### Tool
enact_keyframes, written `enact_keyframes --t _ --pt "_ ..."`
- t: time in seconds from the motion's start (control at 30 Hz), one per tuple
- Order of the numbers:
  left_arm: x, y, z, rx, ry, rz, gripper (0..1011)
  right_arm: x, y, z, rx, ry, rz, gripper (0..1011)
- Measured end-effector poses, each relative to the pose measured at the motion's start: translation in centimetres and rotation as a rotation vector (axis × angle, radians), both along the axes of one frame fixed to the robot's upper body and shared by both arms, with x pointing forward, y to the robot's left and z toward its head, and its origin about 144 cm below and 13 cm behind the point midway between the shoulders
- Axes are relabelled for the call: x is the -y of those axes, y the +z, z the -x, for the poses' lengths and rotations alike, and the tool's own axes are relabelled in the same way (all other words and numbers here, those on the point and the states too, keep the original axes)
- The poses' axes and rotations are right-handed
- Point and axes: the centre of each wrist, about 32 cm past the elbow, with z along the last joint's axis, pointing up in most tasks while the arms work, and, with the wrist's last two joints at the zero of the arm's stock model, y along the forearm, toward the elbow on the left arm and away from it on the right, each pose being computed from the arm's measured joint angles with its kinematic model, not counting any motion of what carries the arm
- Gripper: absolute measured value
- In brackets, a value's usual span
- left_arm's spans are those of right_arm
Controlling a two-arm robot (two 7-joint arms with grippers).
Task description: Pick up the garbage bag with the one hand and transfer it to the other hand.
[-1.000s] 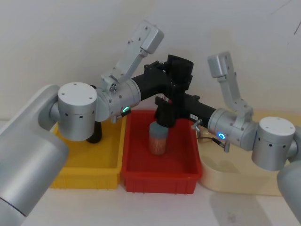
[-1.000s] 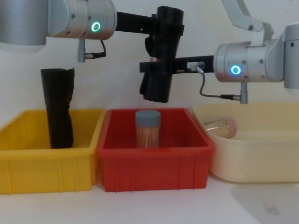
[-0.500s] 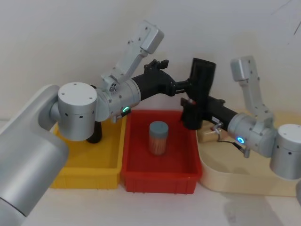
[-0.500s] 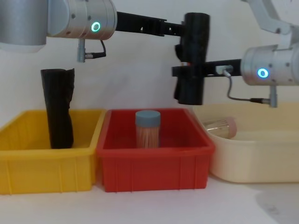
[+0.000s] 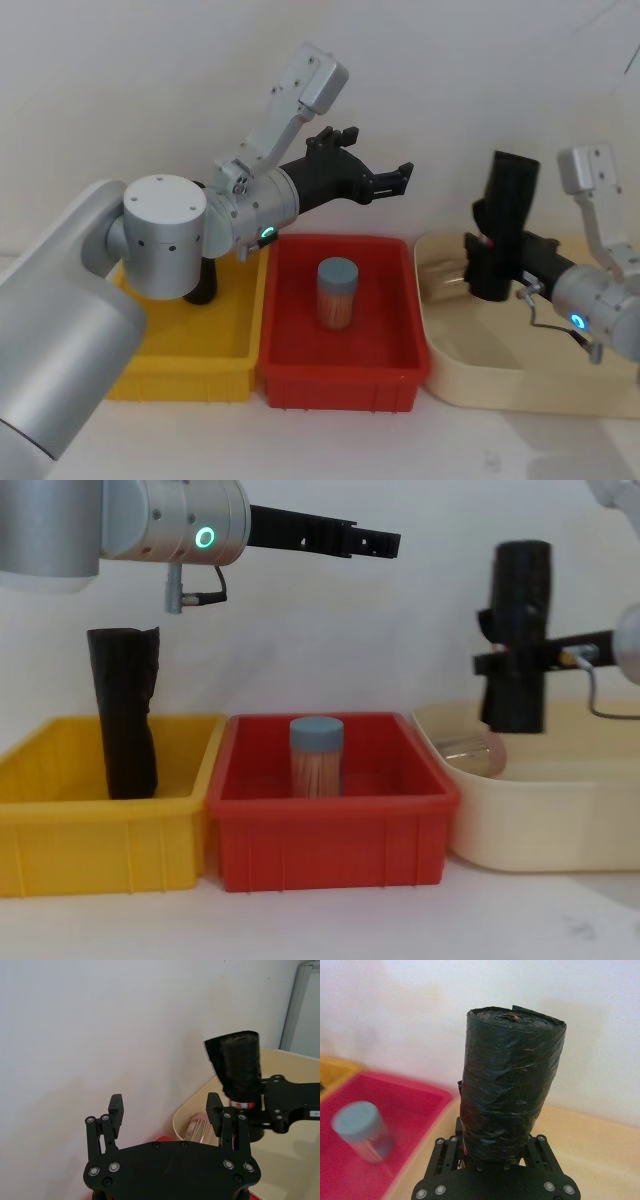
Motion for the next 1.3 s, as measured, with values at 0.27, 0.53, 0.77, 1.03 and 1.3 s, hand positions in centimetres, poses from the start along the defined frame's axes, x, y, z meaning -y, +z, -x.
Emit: enact_keyframes --t 0.27,0.53,0.77,1.03,1.3 --pt "0.0 0.0 0.0 0.0 0.0 0.0 1000 1.7 0.1 1.1 -0.054 -0.085 0.06 587" --pt "0.0 0.0 0.0 0.0 0.0 0.0 1000 2.8 0.0 1.8 -0.09 -0.129 0.102 796" --pt "0.0 0.0 0.0 0.0 0.0 0.0 1000 3.3 0.1 2.1 -0.109 -0.152 0.124 975" --pt "0.0 0.0 0.0 0.0 0.0 0.0 1000 3.5 0.1 2.3 -0.111 -0.162 0.13 1001" --pt "0.0 0.0 0.0 0.0 0.0 0.0 1000 3.6 0.3 2.8 -0.065 -0.157 0.11 1001"
